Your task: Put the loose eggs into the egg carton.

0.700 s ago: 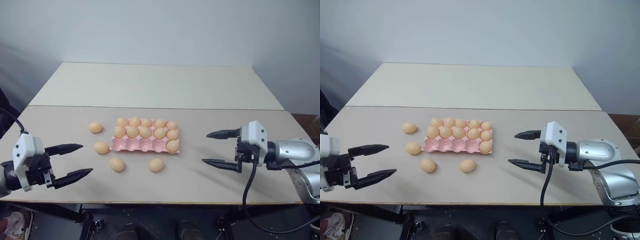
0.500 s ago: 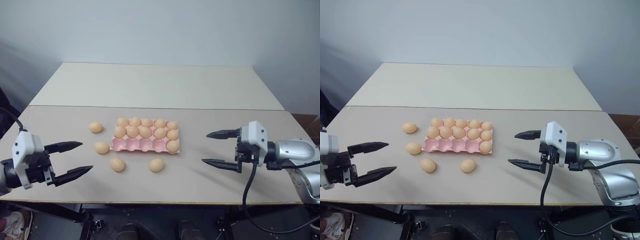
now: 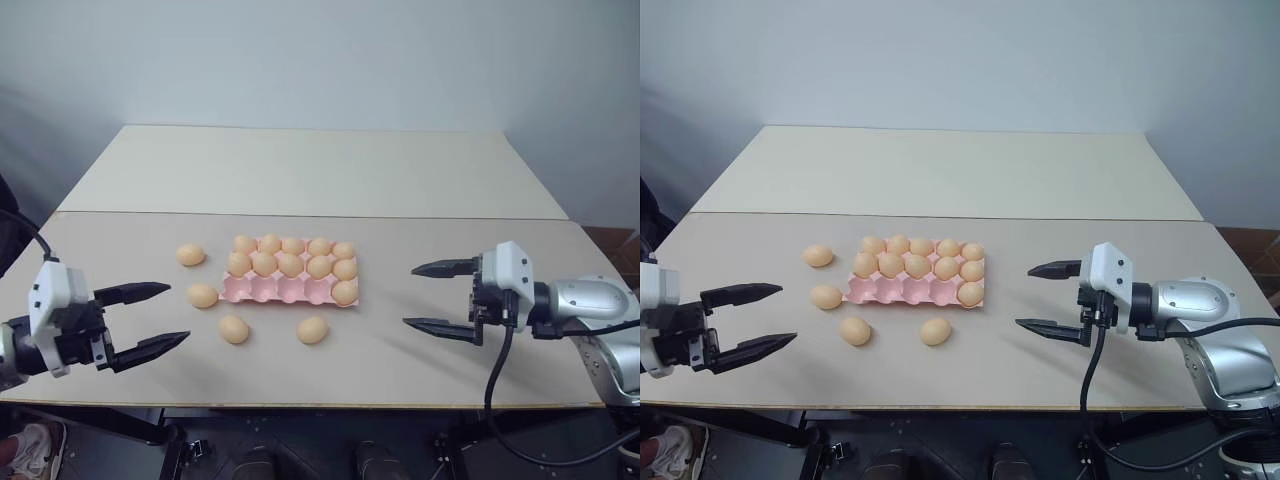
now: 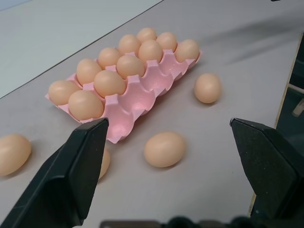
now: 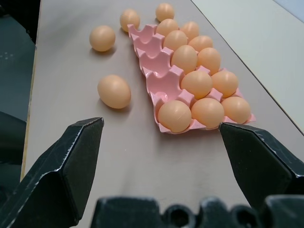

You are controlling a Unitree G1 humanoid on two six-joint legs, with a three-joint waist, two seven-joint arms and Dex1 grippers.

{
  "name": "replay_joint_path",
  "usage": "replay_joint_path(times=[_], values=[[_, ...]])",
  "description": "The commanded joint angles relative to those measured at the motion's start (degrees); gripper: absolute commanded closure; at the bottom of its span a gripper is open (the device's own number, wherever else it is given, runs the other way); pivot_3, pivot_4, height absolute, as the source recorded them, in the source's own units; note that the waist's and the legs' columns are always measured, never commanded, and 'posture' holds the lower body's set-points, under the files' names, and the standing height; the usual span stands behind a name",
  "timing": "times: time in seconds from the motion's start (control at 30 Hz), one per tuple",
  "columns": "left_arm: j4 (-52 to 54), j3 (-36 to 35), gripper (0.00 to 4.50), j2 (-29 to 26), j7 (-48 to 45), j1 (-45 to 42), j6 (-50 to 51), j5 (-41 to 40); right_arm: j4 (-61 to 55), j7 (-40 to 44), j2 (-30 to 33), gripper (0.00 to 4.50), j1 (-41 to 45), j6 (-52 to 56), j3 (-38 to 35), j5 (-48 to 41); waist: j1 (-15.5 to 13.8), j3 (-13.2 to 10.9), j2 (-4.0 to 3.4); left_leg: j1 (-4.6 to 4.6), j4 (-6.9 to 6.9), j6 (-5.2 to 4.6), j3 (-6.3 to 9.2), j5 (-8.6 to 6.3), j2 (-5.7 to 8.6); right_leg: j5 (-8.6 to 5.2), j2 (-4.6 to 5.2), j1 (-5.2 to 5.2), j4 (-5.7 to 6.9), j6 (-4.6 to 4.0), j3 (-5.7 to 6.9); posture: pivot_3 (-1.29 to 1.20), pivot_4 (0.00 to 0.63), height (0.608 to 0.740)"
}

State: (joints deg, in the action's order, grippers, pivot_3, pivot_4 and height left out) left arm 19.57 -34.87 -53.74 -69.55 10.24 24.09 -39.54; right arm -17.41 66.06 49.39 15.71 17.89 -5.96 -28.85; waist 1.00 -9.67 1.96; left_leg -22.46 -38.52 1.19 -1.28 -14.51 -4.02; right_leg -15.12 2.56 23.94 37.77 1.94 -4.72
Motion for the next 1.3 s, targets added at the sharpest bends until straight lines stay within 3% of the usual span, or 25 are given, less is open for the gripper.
replay_joint_path(times=[0.03,0.3,0.73,1.07,1.17,1.3], values=[[1.88,0.29,0.05,-0.09,-0.83,0.37,-1.09,-0.11,-1.16,1.15,1.52,0.00,0.88,-0.49,-1.42,-0.63,-0.03,0.00,0.00,-0.03,0.00,0.00,-0.01,0.00,0.00,0.00,0.00,0.04,0.01,0.00,-0.01,0.00,0.150,0.740],[3.03,4.98,0.05,-1.39,-3.33,-2.76,-1.29,-0.84,-4.47,1.31,-0.24,0.00,4.05,-0.05,4.79,0.96,0.11,0.00,0.00,-0.04,0.00,0.00,-0.04,0.00,0.00,0.00,-0.02,0.10,0.07,0.00,-0.06,0.00,0.150,0.740],[0.18,11.14,0.05,-3.81,-8.12,-7.46,-3.21,1.53,5.97,-2.94,-15.85,0.00,19.70,-9.48,33.16,27.78,0.32,0.00,0.00,-0.14,-0.02,0.00,-0.13,0.00,-0.01,0.00,-0.06,0.30,0.18,0.00,-0.14,0.00,0.150,0.740],[0.49,12.60,0.05,-3.92,-8.82,-7.96,-3.89,1.74,14.48,-4.41,-22.76,0.00,23.81,-11.49,39.34,36.89,-0.11,0.00,-0.01,-0.17,-0.06,0.00,-0.14,0.01,-0.01,0.00,-0.05,0.32,0.21,-0.01,-0.12,0.00,0.150,0.740],[0.51,12.59,0.00,-4.06,-9.18,-7.99,-3.89,1.89,16.63,-4.26,-23.25,0.55,23.96,-13.05,40.38,38.92,-0.07,0.00,-0.01,-0.17,-0.09,0.00,-0.14,0.01,-0.01,0.00,-0.06,0.32,0.23,-0.01,-0.13,0.00,0.150,0.740],[0.64,12.16,0.00,-4.03,-9.31,-7.73,-3.84,1.94,17.20,-4.33,-23.82,1.84,23.71,-13.40,40.06,39.68,-0.04,0.00,-0.01,-0.16,-0.09,0.00,-0.14,0.00,-0.02,0.00,-0.06,0.32,0.23,-0.01,-0.12,0.00,0.150,0.740]])
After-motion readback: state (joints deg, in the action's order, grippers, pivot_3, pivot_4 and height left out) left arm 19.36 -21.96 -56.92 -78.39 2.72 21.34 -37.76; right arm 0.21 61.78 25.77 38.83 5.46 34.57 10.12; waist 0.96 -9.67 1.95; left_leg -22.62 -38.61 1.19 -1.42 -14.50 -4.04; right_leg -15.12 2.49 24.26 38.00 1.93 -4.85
